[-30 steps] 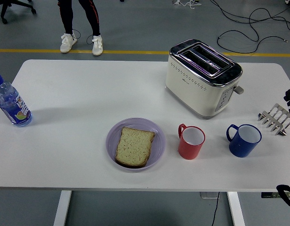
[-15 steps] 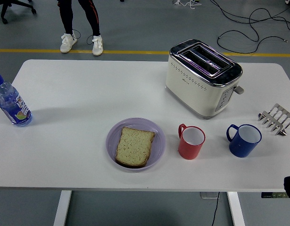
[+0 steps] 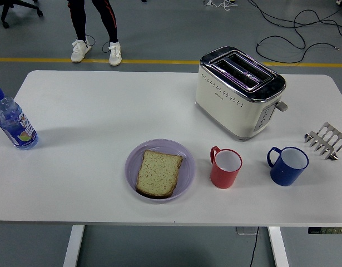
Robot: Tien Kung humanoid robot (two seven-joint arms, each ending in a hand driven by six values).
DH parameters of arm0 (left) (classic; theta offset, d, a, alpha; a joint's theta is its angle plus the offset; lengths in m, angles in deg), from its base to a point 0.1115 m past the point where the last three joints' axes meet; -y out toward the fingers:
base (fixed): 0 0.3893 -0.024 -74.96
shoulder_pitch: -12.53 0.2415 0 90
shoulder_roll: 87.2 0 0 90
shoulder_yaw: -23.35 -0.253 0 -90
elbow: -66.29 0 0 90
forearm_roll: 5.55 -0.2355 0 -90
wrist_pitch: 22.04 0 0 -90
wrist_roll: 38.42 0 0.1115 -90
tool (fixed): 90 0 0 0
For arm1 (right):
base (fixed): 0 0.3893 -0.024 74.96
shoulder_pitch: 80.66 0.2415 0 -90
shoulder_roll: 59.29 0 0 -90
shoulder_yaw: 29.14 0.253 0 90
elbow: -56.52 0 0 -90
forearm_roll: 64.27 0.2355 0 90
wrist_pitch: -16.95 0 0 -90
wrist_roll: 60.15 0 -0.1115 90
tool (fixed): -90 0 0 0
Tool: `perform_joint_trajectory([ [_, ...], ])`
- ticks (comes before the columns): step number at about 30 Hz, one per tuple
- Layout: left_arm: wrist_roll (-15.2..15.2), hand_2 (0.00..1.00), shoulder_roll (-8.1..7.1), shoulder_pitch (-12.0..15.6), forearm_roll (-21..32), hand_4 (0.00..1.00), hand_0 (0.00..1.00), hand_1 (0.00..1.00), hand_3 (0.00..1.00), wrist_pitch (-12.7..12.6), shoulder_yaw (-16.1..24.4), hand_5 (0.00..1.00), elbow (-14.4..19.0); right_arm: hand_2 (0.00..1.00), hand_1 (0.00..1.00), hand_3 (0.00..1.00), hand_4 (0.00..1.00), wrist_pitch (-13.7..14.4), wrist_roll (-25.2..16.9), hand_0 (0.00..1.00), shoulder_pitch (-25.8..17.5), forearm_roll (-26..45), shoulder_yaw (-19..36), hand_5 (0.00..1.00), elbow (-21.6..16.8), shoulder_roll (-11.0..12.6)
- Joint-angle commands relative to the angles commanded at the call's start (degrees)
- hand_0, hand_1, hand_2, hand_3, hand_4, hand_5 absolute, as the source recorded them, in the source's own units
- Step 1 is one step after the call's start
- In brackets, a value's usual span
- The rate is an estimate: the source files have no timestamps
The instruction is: Pick up the cup,pour liquid into bread,place the cup on the desk
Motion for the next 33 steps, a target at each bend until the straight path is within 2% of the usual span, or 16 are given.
perform_joint_trajectory([
  [7, 0.08, 0.709, 0.09, -0.25, 0.70, 0.309, 0.655, 0.691, 0.596, -0.16, -0.17, 0.899, 0.00, 0.654, 0.616, 0.630, 0.693, -1.76, 2.70, 0.673, 0.44, 3.66, 1.55, 0.187, 1.77, -0.14],
  [14, 0.05, 0.709, 0.12, -0.36, 0.73, 0.309, 0.655, 0.691, 0.596, -0.15, -0.05, 0.899, 0.00, 0.651, 0.611, 0.627, 0.689, -3.69, 5.97, 0.672, 2.13, 3.09, 2.22, 0.188, 4.87, -0.56],
  [23, -0.15, 0.709, -0.01, -0.84, -1.39, 0.309, 0.655, 0.691, 0.597, 0.14, 1.55, 0.900, 0.00, 0.651, 0.611, 0.624, 0.678, -3.11, 6.97, 0.667, 3.66, 2.63, 2.42, 0.189, 7.32, -1.45],
  [26, -0.18, 0.709, 0.01, -0.77, -1.51, 0.309, 0.655, 0.690, 0.597, 0.19, 1.72, 0.899, 0.00, 0.651, 0.611, 0.623, 0.668, -2.89, 8.87, 0.669, 3.76, 3.22, 2.32, 0.201, 8.02, -1.61],
  [29, -0.16, 0.709, -0.01, -0.94, -1.52, 0.309, 0.655, 0.690, 0.597, 0.22, 1.56, 0.899, 0.00, 0.651, 0.611, 0.623, 0.668, -0.85, 10.83, 0.669, 3.72, 2.45, 2.50, 0.201, 8.08, -1.51],
  [33, -0.13, 0.710, 0.02, -0.97, -0.97, 0.308, 0.655, 0.690, 0.597, 0.04, 1.11, 0.898, 0.00, 0.648, 0.607, 0.620, 0.659, -0.67, 10.64, 0.670, 3.59, 2.42, 3.01, 0.211, 8.02, -1.54],
])
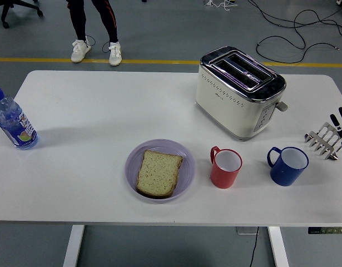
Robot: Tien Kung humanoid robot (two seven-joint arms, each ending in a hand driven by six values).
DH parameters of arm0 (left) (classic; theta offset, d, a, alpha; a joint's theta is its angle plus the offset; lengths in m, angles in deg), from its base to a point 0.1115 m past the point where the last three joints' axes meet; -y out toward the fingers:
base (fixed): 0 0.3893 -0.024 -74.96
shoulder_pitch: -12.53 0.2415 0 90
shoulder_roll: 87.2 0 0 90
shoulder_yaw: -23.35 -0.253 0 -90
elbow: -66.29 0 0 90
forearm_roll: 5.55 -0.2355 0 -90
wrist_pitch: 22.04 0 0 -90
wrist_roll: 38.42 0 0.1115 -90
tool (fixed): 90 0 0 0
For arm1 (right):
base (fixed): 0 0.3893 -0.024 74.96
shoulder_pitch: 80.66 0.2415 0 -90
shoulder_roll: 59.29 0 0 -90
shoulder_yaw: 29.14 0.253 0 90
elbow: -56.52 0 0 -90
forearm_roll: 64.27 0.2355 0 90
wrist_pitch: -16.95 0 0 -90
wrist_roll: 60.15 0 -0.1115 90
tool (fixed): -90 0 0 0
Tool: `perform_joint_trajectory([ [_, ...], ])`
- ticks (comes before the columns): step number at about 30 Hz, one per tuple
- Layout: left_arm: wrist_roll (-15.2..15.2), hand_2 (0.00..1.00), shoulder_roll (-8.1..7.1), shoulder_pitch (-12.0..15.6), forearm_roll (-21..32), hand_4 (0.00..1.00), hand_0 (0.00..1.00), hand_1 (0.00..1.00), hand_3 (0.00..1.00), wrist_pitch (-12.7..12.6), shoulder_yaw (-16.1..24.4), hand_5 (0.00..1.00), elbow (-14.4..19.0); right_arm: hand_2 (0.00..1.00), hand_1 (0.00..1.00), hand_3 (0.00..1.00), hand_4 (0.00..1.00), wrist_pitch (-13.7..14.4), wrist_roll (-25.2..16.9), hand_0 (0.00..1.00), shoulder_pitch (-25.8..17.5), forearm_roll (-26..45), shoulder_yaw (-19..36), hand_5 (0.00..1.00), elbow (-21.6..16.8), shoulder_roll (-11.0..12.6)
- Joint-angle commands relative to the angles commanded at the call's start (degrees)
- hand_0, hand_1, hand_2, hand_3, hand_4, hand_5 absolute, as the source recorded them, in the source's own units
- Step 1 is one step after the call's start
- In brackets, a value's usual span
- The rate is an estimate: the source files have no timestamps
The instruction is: Pick up the cup,pour liquid into bread,place the cup on the desk
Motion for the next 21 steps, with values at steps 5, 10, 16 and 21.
perform_joint_trajectory([
  [5, 0.11, 0.710, 0.00, -0.17, 0.02, 0.309, 0.655, 0.691, 0.596, -0.10, -0.17, 0.897, 0.00, 0.649, 0.609, 0.620, 0.657, -0.15, -0.01, 0.669, -0.14, 0.15, 0.65, 0.212, -0.02, -0.01],
  [10, 0.08, 0.710, 0.07, -0.25, -0.29, 0.309, 0.655, 0.690, 0.596, -0.11, 0.02, 0.896, 0.00, 0.648, 0.617, 0.619, 0.652, 0.14, -0.25, 0.676, -0.45, 0.65, 1.12, 0.217, 0.26, -0.19],
  [16, 0.05, 0.710, 0.22, -0.23, -0.35, 0.309, 0.655, 0.690, 0.596, -0.06, 0.11, 0.894, 0.00, 0.650, 0.622, 0.620, 0.655, -0.51, -0.39, 0.684, 0.01, 0.81, 0.91, 0.231, -0.05, -0.38],
  [21, 0.09, 0.709, 0.17, -0.14, -0.30, 0.309, 0.655, 0.690, 0.596, -0.05, 0.22, 0.895, 0.00, 0.651, 0.626, 0.621, 0.660, -0.58, -0.42, 0.684, -0.43, 1.24, 1.21, 0.234, -0.03, -0.48],
])
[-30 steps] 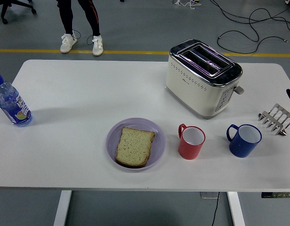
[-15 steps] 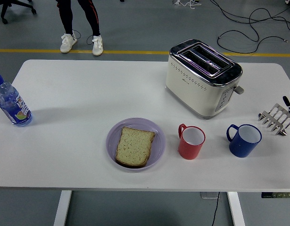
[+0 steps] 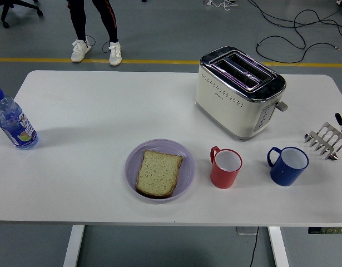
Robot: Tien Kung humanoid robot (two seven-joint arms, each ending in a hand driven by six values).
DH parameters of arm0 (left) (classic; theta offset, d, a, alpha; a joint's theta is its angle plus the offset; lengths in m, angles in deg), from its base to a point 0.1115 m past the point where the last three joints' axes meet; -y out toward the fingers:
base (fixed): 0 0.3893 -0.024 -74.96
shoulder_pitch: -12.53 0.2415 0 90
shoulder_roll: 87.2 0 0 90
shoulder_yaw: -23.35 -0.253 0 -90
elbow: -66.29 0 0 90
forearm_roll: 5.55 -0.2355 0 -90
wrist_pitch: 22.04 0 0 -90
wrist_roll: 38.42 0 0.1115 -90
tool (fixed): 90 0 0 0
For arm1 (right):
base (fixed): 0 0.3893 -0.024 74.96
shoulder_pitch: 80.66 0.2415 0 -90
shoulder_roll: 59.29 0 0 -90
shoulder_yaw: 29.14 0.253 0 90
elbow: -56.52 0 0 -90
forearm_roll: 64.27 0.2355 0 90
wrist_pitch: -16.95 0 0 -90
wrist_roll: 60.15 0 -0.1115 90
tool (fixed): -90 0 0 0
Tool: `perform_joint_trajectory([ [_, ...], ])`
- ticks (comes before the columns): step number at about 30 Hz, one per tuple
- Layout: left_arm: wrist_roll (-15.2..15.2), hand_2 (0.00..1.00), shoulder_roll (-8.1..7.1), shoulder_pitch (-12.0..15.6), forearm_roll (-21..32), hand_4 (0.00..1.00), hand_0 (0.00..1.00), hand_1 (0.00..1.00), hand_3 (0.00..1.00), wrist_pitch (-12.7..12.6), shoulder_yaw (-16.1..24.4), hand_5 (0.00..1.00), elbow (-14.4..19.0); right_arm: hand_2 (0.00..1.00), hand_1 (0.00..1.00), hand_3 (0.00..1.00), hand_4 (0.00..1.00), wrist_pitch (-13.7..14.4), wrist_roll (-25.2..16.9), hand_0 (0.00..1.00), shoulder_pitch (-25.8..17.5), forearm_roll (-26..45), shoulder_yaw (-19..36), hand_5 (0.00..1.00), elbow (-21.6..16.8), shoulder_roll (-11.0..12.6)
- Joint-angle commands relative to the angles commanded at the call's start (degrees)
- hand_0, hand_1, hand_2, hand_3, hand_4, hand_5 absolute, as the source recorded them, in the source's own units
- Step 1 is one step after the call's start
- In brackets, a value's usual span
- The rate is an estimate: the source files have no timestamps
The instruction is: Pick up the cup,pour liquid into bread,place the cup on the desk
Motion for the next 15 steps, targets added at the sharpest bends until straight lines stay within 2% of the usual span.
perform_joint_trajectory([
  [15, -0.07, 0.710, 0.01, -0.10, -0.30, 0.309, 0.655, 0.690, 0.595, -0.01, 0.15, 0.892, 0.00, 0.652, 0.630, 0.621, 0.651, -0.82, -0.36, 0.689, 0.07, 1.52, 0.11, 0.249, 0.01, -0.06],
])
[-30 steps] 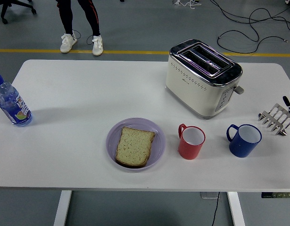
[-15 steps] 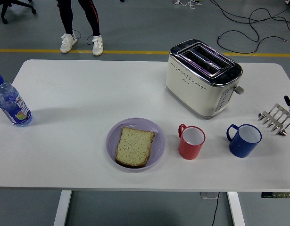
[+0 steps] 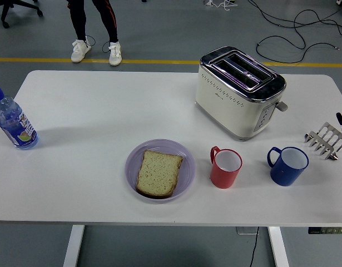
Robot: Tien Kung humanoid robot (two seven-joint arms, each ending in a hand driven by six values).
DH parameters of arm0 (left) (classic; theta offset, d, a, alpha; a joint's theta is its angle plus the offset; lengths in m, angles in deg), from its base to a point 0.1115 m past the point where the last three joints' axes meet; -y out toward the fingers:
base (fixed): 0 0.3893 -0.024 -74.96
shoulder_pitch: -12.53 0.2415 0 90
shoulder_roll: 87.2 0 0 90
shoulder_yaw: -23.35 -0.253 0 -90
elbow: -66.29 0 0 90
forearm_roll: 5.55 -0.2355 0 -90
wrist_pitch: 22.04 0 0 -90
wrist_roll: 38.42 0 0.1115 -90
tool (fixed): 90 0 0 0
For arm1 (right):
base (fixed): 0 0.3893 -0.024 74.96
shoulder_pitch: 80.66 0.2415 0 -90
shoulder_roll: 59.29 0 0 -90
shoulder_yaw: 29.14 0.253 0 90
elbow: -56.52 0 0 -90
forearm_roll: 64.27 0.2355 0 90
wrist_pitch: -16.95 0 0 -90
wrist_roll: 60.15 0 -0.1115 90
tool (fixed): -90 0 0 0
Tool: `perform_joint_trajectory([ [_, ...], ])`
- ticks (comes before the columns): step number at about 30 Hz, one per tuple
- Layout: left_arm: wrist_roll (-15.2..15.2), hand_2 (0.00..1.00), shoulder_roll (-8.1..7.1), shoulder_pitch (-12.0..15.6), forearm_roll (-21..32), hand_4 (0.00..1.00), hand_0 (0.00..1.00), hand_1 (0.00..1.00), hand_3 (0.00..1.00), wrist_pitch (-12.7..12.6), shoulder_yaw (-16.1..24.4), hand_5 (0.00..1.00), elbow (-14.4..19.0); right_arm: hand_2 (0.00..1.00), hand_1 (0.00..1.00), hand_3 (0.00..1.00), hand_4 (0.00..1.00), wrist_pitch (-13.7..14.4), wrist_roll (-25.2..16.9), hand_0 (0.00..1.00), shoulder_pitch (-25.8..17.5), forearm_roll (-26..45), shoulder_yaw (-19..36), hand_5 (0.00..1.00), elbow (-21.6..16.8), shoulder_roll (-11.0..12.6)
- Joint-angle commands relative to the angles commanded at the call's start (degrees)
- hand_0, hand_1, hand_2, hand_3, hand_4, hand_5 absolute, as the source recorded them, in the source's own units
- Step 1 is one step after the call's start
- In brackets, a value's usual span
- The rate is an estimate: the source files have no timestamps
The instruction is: Pick up the cup,pour liquid into bread,place the cup on the desk
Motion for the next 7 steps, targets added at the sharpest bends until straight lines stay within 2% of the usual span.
perform_joint_trajectory([
  [7, -0.07, 0.709, 0.05, -0.06, -0.16, 0.308, 0.655, 0.689, 0.595, 0.05, 0.27, 0.891, 0.00, 0.652, 0.632, 0.621, 0.648, -0.33, -0.08, 0.689, 0.15, 0.73, 0.17, 0.251, 0.29, -0.10],
])
